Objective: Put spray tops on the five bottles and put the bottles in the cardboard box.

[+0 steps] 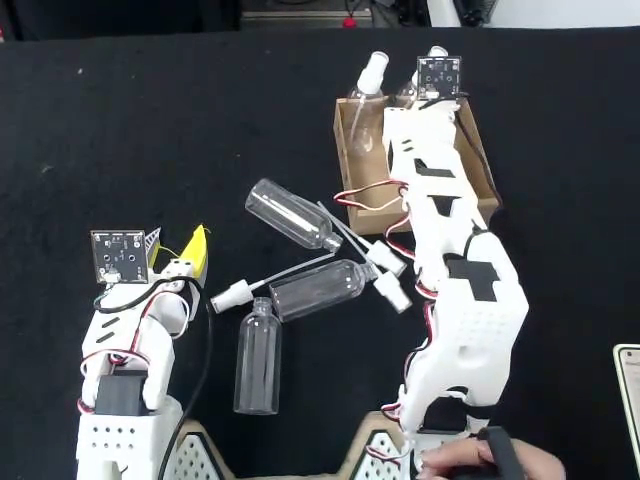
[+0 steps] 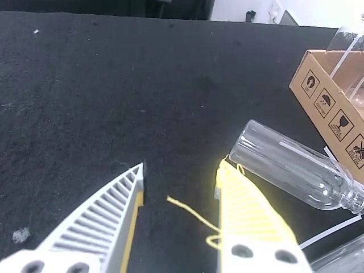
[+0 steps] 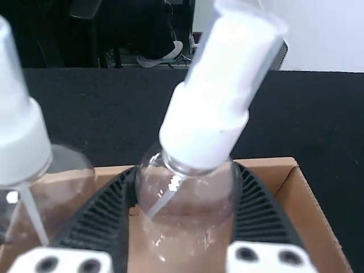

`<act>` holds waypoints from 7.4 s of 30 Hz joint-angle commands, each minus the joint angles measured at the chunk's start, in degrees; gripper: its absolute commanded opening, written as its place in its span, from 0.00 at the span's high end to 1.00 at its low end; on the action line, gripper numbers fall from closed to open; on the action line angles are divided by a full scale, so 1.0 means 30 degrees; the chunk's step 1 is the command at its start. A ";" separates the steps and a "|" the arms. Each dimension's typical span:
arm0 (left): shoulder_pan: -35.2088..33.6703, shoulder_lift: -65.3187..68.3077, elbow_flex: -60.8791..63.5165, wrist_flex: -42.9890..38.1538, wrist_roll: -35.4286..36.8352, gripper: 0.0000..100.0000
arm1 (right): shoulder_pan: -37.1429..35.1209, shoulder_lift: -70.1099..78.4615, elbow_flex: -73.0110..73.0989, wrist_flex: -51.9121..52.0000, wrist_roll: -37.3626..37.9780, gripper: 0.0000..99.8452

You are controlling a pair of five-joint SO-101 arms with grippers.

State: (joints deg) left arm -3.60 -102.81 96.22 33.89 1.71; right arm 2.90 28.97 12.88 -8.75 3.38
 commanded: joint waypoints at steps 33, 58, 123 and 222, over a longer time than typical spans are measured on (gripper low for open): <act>-0.0073 0.0088 0.0396 0.0059 0.0205 0.80 | -0.0088 -0.0278 -0.0777 0.0967 0.0029 0.71; -0.0073 0.0088 0.0396 0.0029 0.0205 0.80 | 0.0615 -0.2740 0.1158 0.1348 -0.0029 0.72; -0.0103 0.0059 0.0396 0.0059 0.0205 0.80 | 0.4044 0.0835 -0.1451 -0.0117 -0.9495 0.99; -0.0161 0.0059 0.0396 0.0059 0.0205 0.80 | 0.1905 -0.7487 0.5963 0.2403 -0.9436 0.99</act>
State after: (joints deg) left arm -3.60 -102.81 96.22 33.89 1.71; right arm 8.62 14.99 27.56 -1.89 -24.75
